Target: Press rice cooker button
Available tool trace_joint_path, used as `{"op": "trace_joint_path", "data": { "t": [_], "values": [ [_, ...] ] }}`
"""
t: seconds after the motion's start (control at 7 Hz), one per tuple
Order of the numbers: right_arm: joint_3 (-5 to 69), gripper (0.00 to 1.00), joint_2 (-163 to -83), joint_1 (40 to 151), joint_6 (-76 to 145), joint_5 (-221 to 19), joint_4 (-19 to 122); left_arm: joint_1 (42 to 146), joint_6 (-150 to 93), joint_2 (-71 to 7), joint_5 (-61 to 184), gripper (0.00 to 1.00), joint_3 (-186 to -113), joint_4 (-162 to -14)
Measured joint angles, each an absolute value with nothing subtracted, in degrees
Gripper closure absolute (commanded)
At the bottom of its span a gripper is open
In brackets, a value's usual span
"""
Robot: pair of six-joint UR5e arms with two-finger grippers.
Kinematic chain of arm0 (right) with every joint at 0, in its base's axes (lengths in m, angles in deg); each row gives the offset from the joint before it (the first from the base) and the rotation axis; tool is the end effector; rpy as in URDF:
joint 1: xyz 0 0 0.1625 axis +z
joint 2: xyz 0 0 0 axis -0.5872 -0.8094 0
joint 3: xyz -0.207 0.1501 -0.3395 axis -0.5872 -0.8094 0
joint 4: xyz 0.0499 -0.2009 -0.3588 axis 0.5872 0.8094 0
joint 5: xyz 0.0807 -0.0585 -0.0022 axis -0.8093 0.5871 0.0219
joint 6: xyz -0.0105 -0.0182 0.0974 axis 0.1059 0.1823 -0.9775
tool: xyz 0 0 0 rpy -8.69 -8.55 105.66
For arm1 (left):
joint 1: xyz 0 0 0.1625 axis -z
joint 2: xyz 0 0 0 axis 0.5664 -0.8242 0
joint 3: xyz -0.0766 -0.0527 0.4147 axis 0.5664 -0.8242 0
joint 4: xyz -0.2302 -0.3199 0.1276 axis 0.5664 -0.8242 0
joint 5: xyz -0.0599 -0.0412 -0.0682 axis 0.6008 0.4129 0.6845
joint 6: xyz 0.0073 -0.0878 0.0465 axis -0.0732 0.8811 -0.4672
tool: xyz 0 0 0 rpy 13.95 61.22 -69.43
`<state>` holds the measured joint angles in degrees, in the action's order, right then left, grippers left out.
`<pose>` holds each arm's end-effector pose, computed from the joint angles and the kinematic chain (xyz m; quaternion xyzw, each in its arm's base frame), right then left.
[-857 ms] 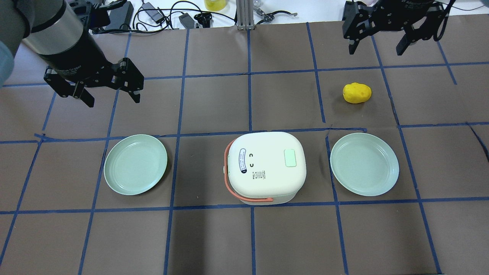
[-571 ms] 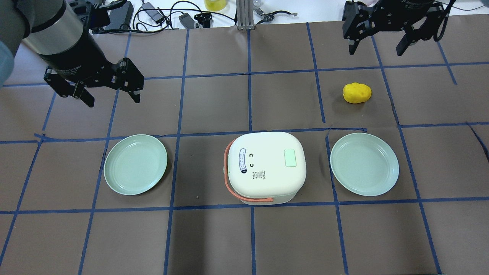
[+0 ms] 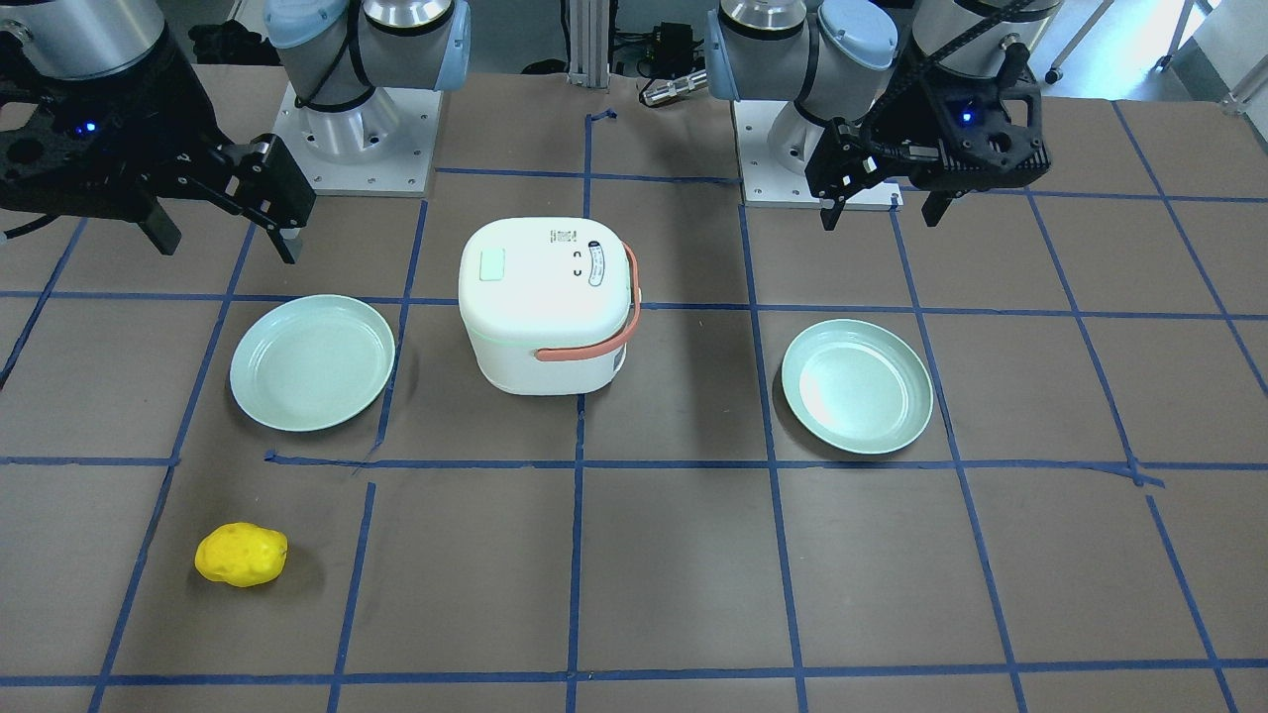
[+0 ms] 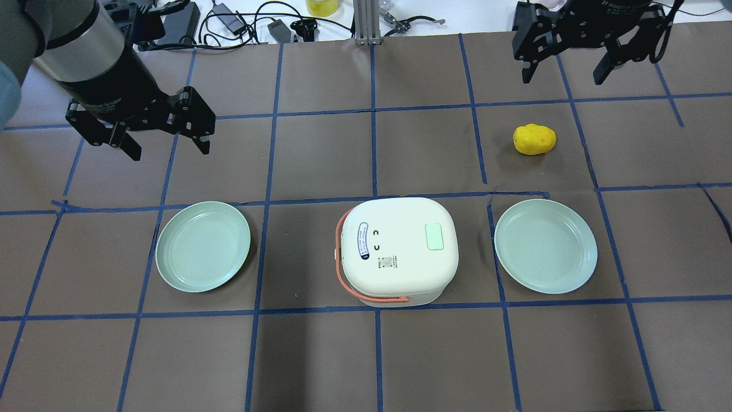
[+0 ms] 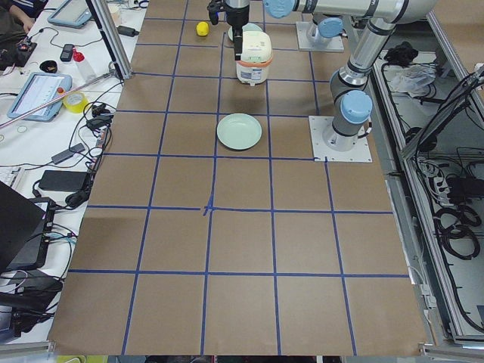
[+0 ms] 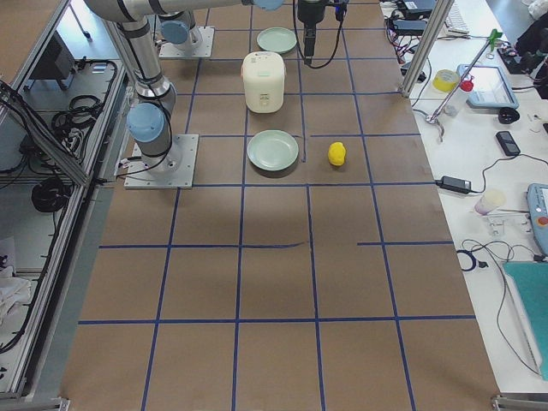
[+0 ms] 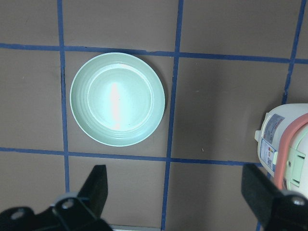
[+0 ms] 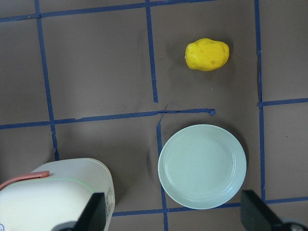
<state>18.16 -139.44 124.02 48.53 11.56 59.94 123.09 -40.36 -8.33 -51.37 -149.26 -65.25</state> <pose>0.1166 -0.5236 0.5424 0.0393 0.9990 -0.0216 0.0049 -0.1199 -0.4630 0.5107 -0.0370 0.9993 -0.0033 0.0107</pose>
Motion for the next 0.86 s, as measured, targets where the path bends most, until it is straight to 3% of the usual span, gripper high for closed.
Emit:
{"op": "trace_joint_path", "data": {
  "t": [0.29,0.43,0.57,0.71,0.86],
  "values": [
    [18.3,0.0,-139.5,124.1,48.0,11.5,59.8,123.1,-40.4,-8.3,-51.4,0.0,-149.3,-65.3],
    [18.5,0.12,-139.5,124.2,47.8,11.4,59.2,123.1,-40.4,-8.3,-51.4,0.0,-149.3,-65.3],
    [18.7,0.42,-139.5,124.3,47.7,11.3,58.4,123.1,-40.4,-8.3,-51.4,0.0,-149.3,-65.3],
    [18.9,0.79,-139.6,124.3,47.7,11.3,57.9,123.1,-40.4,-8.3,-51.4,0.0,-149.3,-65.3],
    [19.0,0.94,-139.8,124.5,47.6,11.4,56.9,123.1,-40.3,-8.3,-51.4,0.0,-149.3,-65.3]
  ]
}}
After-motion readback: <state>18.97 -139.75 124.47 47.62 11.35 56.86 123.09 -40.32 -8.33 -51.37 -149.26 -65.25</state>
